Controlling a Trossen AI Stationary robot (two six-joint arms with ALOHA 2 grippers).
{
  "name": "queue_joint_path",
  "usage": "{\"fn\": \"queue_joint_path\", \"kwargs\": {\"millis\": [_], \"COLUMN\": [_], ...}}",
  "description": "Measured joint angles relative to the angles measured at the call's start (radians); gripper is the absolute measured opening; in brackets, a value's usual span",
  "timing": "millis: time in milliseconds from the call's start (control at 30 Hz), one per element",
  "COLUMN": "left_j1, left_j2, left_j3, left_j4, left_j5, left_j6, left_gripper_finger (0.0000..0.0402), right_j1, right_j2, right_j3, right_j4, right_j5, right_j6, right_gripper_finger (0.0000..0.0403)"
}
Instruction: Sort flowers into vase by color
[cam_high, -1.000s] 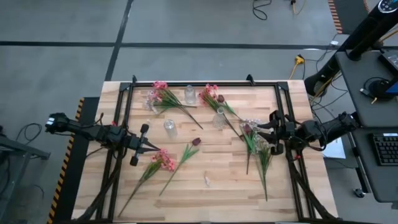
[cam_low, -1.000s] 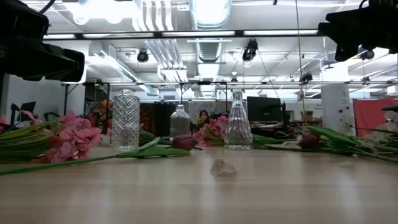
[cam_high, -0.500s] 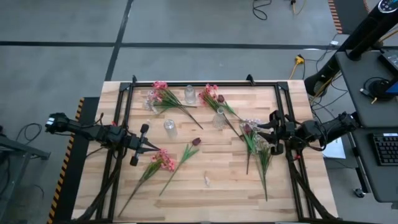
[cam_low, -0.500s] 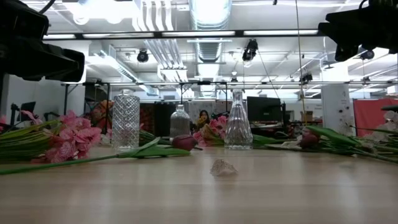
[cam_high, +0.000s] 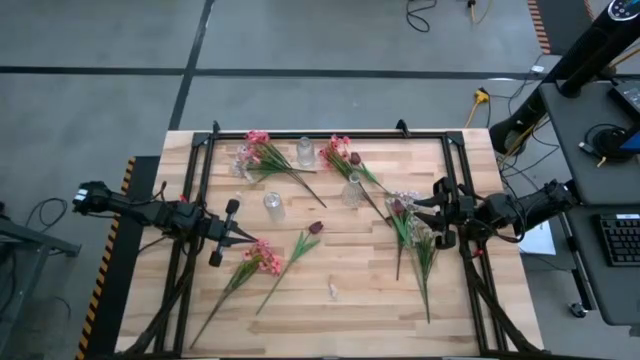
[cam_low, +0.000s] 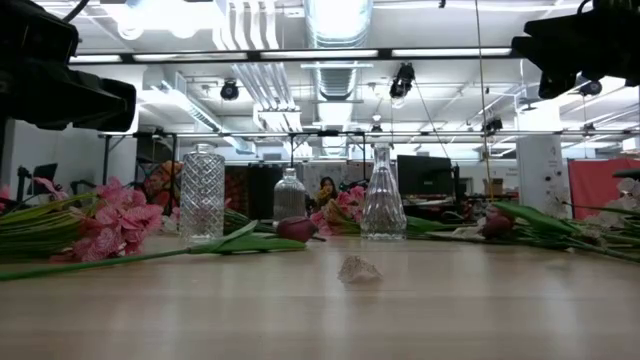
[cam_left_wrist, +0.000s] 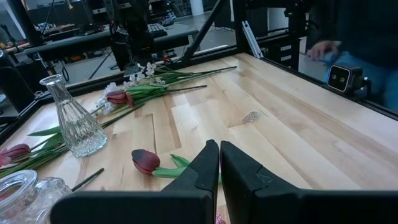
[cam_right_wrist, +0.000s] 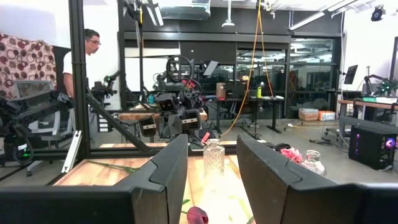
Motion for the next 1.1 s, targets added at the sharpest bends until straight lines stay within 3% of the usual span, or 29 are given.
{"fn": "queue_joint_path", "kwargs": {"millis": [1100], "left_j1": [0.000], "left_j2": [0.000], "left_j3": [0.000], "left_j4": [0.000], "left_j5": [0.000], "left_j6": [0.000], "left_gripper_finger": [0.0000], "right_j1": [0.000], "right_j2": [0.000], "right_j3": [0.000], "right_j4": [0.000], "right_j5": [0.000], "right_j6": [0.000], "right_gripper_finger": [0.0131]}}
